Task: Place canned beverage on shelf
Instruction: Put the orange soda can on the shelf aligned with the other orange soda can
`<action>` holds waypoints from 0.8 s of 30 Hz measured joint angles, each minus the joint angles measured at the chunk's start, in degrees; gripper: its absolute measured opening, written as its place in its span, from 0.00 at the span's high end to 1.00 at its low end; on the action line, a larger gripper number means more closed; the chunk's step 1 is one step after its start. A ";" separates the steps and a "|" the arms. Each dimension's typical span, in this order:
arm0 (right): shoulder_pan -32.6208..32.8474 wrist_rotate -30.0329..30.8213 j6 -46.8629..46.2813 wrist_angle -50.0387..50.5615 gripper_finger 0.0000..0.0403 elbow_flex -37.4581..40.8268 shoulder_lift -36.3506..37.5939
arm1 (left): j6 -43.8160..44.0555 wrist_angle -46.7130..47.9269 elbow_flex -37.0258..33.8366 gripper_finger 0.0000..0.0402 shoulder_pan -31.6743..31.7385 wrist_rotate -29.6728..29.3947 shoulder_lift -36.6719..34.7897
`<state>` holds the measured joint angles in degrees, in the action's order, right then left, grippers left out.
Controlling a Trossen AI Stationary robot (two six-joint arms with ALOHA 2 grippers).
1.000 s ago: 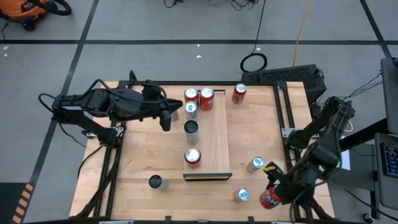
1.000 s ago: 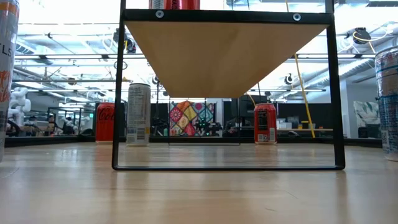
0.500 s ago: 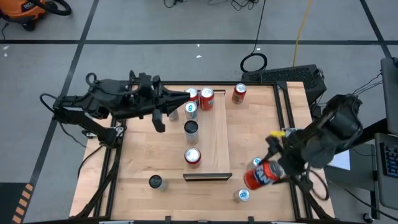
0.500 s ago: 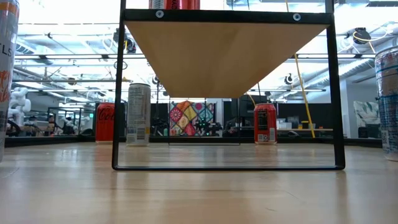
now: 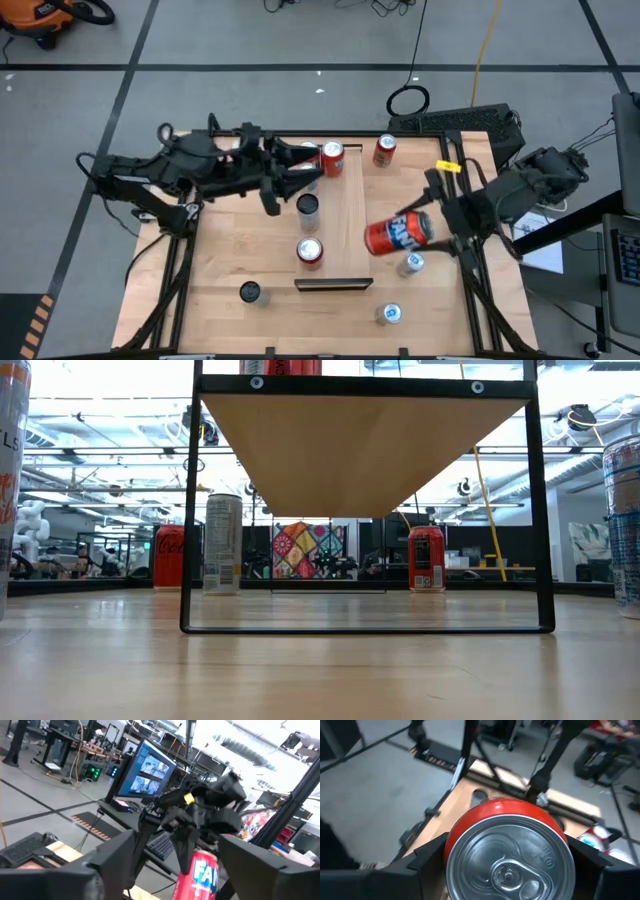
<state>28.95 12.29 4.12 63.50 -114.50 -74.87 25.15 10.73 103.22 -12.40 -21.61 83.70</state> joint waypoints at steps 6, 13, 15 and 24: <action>-5.06 -0.02 2.98 -5.20 0.31 -0.02 0.00 | -3.21 -3.52 -0.02 0.14 -0.18 0.04 3.47; -10.75 -0.14 5.54 -8.24 0.31 -0.02 0.00 | -12.00 -6.01 -0.02 0.13 -1.29 0.26 6.03; -12.17 -0.15 6.06 -9.08 0.31 -0.02 0.00 | -13.88 -5.25 -0.02 0.13 -1.62 0.63 6.19; -16.86 -1.89 6.20 -14.58 0.31 -0.02 0.00 | -21.24 -3.57 -0.02 0.13 -1.41 -1.64 6.45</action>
<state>12.09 10.40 10.32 48.91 -114.52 -74.87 3.90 7.15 103.20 -13.82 -23.24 90.15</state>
